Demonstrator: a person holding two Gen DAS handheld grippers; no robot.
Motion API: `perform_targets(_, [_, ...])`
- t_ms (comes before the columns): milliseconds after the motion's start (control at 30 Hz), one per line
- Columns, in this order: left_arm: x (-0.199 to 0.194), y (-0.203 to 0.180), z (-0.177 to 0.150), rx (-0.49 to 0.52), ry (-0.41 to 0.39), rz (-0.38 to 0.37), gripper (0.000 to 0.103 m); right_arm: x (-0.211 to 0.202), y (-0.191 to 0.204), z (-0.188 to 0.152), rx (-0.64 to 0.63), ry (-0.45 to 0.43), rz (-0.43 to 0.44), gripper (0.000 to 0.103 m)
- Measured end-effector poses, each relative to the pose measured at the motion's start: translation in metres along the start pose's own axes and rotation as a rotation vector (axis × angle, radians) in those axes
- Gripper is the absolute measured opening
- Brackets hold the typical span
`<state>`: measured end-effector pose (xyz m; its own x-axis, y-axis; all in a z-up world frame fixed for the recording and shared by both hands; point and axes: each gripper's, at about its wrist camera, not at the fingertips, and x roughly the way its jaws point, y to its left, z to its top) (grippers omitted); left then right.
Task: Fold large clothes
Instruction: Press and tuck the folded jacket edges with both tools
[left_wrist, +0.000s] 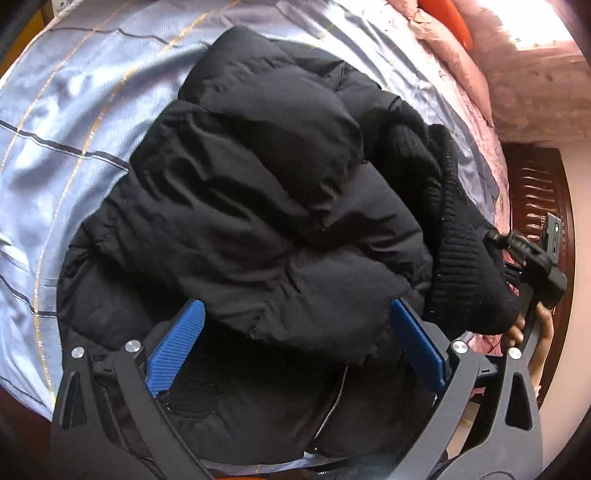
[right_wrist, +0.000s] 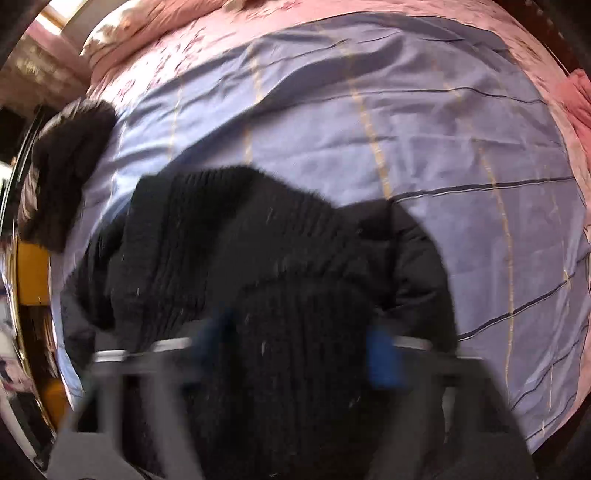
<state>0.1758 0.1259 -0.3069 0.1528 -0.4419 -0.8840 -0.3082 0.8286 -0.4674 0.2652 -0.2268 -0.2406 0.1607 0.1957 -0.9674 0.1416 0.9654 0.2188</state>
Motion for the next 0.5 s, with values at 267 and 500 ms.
perform_targets(267, [-0.016,0.004,-0.001,-0.026,-0.043,-0.007,0.101,-0.110,0.069,-0.077,-0.216,-0.260,0.243,0.024])
perform_targets(500, [-0.074,0.060,0.000,-0.282,-0.251,-0.078,0.101,-0.151,0.197,-0.265,-0.942,-0.281,0.250,0.010])
